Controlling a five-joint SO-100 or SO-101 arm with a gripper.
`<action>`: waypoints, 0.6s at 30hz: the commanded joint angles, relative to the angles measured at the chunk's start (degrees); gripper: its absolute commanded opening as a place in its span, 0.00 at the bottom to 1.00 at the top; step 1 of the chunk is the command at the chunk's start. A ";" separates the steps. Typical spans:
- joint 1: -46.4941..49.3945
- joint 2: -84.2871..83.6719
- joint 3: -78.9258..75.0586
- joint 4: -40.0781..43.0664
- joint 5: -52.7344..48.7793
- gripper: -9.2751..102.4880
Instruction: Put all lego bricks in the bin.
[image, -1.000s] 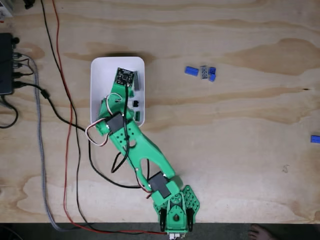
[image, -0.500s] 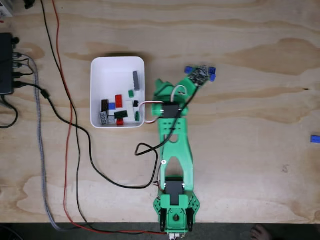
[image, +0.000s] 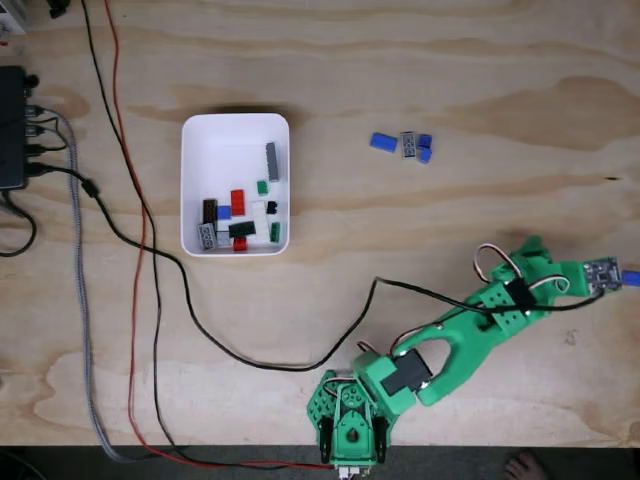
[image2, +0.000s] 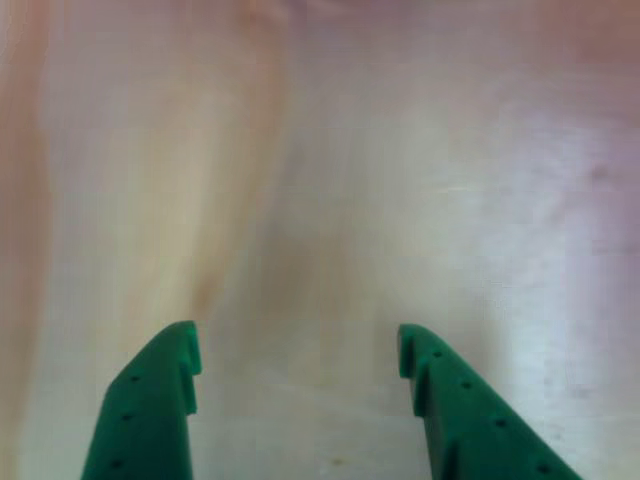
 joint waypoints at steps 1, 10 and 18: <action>5.45 -4.48 -7.03 -5.36 -2.02 0.28; 9.05 -21.18 -27.42 -9.49 -3.96 0.29; 8.70 -26.81 -30.06 -16.61 -3.52 0.27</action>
